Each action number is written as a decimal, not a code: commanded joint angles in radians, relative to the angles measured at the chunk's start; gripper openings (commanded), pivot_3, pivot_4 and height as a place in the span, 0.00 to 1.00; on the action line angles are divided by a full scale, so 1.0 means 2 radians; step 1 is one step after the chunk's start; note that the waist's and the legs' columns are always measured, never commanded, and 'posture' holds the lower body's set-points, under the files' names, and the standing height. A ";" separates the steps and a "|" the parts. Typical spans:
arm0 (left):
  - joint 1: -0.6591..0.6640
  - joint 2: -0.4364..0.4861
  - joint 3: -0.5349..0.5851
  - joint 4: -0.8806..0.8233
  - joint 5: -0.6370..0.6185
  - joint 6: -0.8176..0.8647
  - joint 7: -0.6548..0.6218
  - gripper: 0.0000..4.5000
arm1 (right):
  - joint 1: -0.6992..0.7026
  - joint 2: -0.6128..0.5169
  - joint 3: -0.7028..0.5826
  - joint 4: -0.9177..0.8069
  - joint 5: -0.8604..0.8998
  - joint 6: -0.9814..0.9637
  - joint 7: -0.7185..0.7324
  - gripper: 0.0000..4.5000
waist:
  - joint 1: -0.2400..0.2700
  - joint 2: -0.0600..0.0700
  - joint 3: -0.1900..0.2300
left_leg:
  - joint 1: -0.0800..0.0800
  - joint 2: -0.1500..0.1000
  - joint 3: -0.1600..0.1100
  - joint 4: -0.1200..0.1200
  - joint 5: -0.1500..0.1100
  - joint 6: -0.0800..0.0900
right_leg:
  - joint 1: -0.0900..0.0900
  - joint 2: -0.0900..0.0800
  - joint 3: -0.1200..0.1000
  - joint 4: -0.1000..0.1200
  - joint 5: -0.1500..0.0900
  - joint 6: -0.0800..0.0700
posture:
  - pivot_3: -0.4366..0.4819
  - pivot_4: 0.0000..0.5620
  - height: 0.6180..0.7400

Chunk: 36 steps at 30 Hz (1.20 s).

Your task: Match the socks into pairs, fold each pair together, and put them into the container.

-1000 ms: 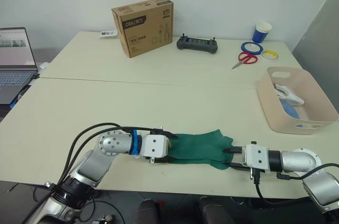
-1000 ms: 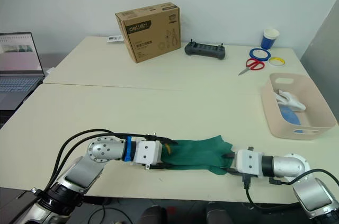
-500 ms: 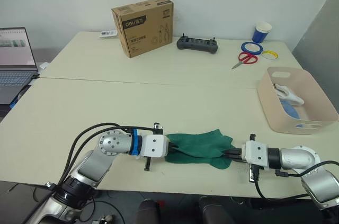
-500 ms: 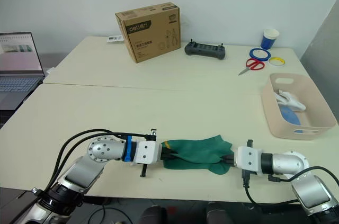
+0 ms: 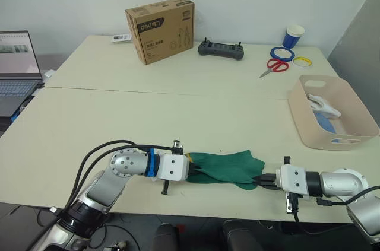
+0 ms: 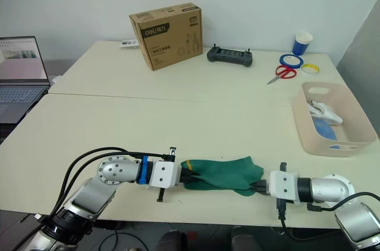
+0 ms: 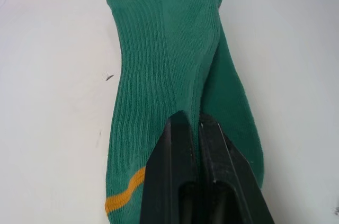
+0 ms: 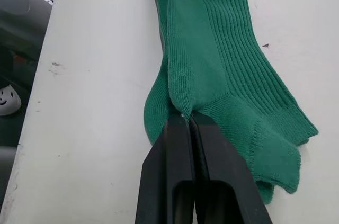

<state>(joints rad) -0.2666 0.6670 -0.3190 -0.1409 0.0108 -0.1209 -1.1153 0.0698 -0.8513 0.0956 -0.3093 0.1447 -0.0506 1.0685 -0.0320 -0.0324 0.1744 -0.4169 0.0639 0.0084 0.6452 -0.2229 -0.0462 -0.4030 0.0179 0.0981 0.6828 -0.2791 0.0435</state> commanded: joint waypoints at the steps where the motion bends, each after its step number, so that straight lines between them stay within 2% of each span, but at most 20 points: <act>1: 0.000 0.001 -0.003 -0.018 -0.006 -0.007 -0.002 0.01 | -0.001 -0.002 -0.014 -0.013 0.007 0.001 -0.004 0.00 | 0.000 0.000 0.000 | 0.000 0.000 0.000 0.000 0.000 0.000 | 0.000 0.000 0.000 0.000 0.000 0.000 | 0.48 0.27 1.00; 20: 0.014 0.011 -0.004 -0.028 0.005 -0.002 -0.002 0.01 | -0.015 0.012 0.005 0.030 -0.020 -0.041 -0.007 0.00 | 0.000 0.000 0.000 | 0.000 0.000 0.000 0.000 0.000 0.000 | 0.000 0.000 0.000 0.000 0.000 0.000 | 0.48 0.27 1.00; 29: 0.015 0.006 -0.002 -0.028 0.002 0.005 0.000 0.01 | -0.011 0.012 0.004 0.025 -0.013 -0.037 -0.001 0.00 | 0.000 0.000 0.000 | 0.000 0.000 0.000 0.000 0.000 0.000 | 0.000 0.000 0.000 0.000 0.000 0.000 | 0.48 0.27 1.00; 31: 0.015 0.005 -0.002 -0.031 -0.002 0.009 -0.001 0.10 | -0.012 0.013 0.004 0.022 -0.008 -0.030 0.001 0.00 | 0.000 0.000 0.000 | 0.000 0.000 0.000 0.000 0.000 0.000 | 0.000 0.000 0.000 0.000 0.000 0.000 | 0.48 0.27 1.00; 34: 0.016 0.006 0.003 -0.035 -0.011 0.011 -0.003 0.28 | -0.013 0.014 -0.001 0.017 0.009 -0.013 0.006 0.16 | 0.000 0.000 0.000 | 0.000 0.000 0.000 0.000 0.000 0.000 | 0.000 0.000 0.000 0.000 0.000 0.000 | 0.48 0.27 1.00; 36: 0.015 0.008 0.008 -0.034 -0.018 0.012 -0.004 0.42 | -0.013 0.014 -0.007 0.014 0.020 -0.007 0.006 0.31 | 0.000 0.000 0.000 | 0.000 0.000 0.000 0.000 0.000 0.000 | 0.000 0.000 0.000 0.000 0.000 0.000 | 0.48 0.27 1.00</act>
<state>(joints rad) -0.2355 0.6806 -0.3205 -0.1762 -0.0018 -0.0947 -1.1239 0.0491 -0.8223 0.1096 -0.2416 0.1481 -0.0716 1.0743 -0.0320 -0.0323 0.1743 -0.4168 0.0640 0.0085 0.6452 -0.2229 -0.0462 -0.4029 0.0178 0.0983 0.6828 -0.2791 0.0434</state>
